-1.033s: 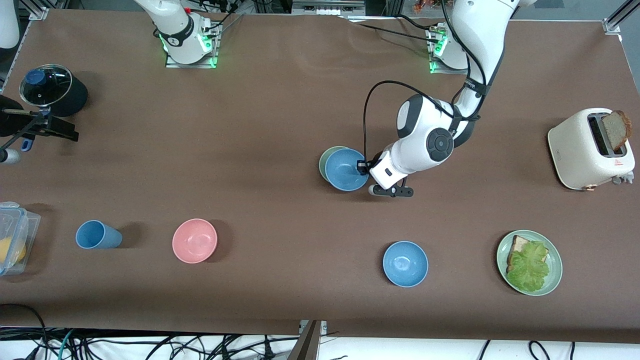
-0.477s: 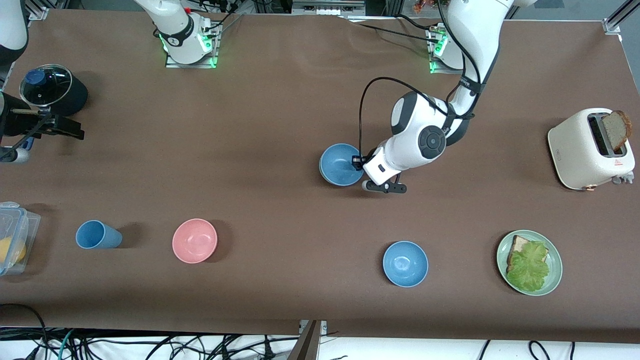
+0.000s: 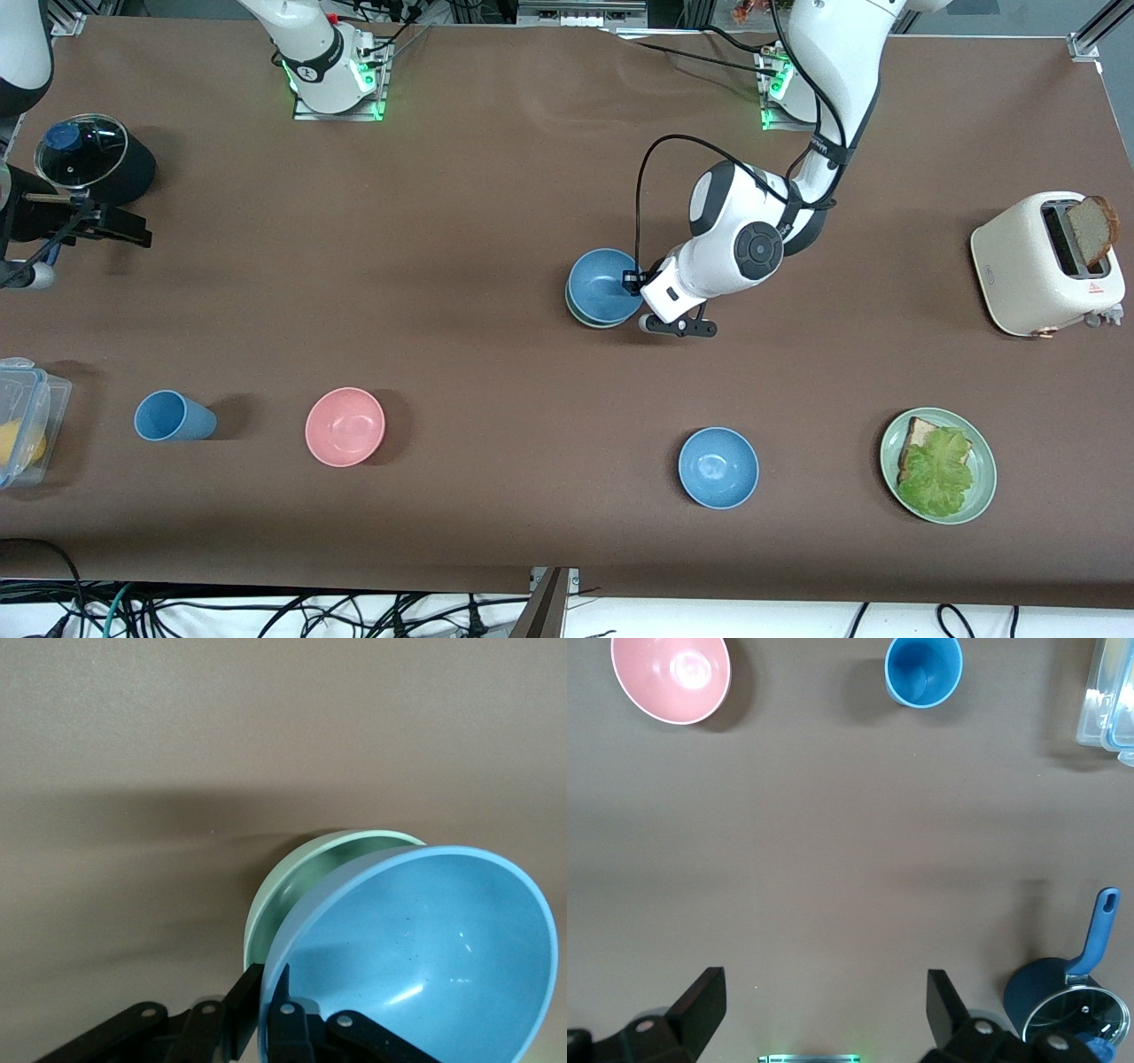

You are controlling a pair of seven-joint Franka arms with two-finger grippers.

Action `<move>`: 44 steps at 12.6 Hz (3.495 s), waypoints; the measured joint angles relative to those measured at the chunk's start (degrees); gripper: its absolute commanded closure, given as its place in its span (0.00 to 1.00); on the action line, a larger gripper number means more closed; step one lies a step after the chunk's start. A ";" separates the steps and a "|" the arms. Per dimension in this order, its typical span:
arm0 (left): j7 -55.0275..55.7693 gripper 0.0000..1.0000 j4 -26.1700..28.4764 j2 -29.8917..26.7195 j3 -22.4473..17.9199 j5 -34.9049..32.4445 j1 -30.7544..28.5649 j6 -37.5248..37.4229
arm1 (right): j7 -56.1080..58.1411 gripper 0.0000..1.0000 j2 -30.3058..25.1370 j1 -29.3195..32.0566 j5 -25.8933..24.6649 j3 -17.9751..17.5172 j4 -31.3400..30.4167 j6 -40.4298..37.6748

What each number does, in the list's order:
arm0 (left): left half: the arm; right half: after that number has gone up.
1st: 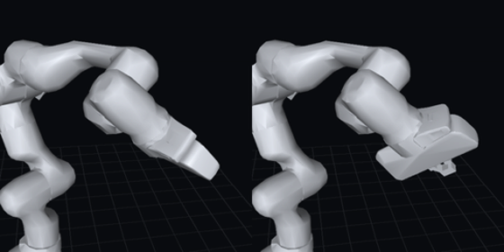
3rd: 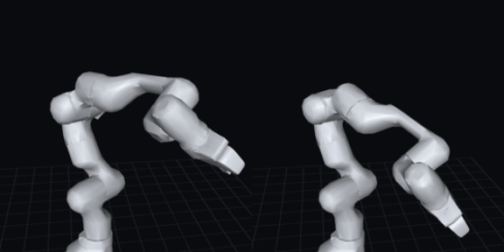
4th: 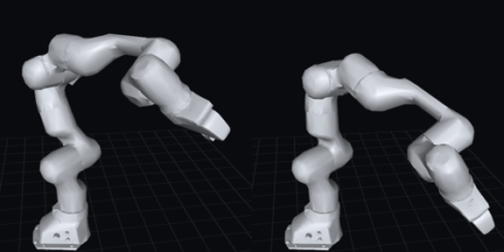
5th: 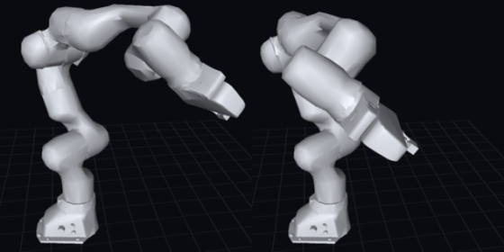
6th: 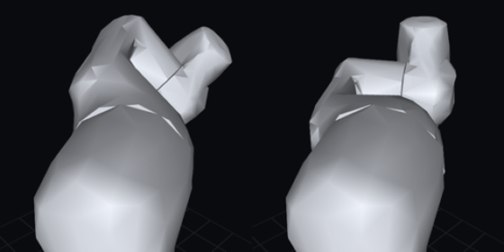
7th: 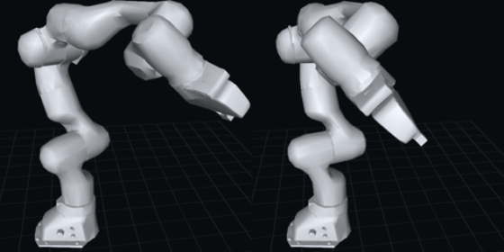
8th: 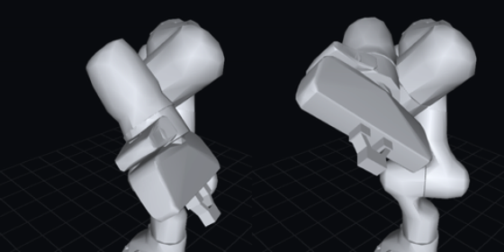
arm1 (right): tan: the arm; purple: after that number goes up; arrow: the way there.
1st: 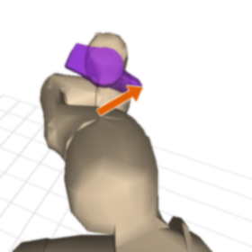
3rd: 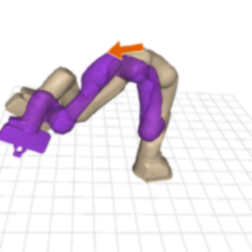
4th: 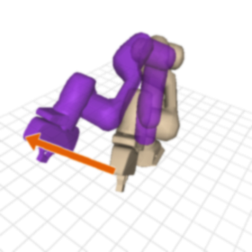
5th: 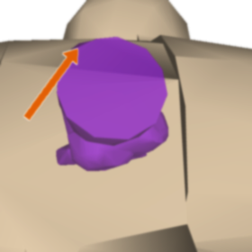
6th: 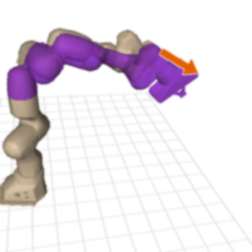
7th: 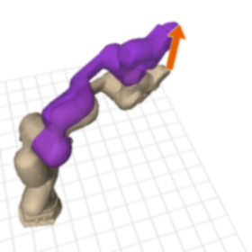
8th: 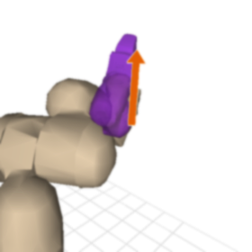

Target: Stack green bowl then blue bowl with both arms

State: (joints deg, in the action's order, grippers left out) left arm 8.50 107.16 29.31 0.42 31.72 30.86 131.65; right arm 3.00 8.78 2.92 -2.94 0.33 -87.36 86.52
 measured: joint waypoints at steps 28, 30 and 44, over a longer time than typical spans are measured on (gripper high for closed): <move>6.81 0.00 0.58 -36.25 -1.31 -35.13 -20.28 -36.06 | -1.82 0.00 0.31 -0.15 1.21 -0.22 0.00 0.29; 8.83 0.00 -3.69 -36.40 -1.34 -36.42 -20.28 -40.96 | -1.82 0.00 0.37 -0.15 1.21 -0.22 0.00 0.36; 10.49 0.00 -5.58 -34.11 -5.22 -34.03 -20.35 -39.18 | -1.82 0.00 0.37 -0.13 1.21 -0.19 0.00 0.47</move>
State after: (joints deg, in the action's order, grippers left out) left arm 19.00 101.58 -4.81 -4.80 -2.32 10.51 92.47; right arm 1.18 9.15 2.78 -1.73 0.14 -87.36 86.99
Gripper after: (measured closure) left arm 0.000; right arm 0.000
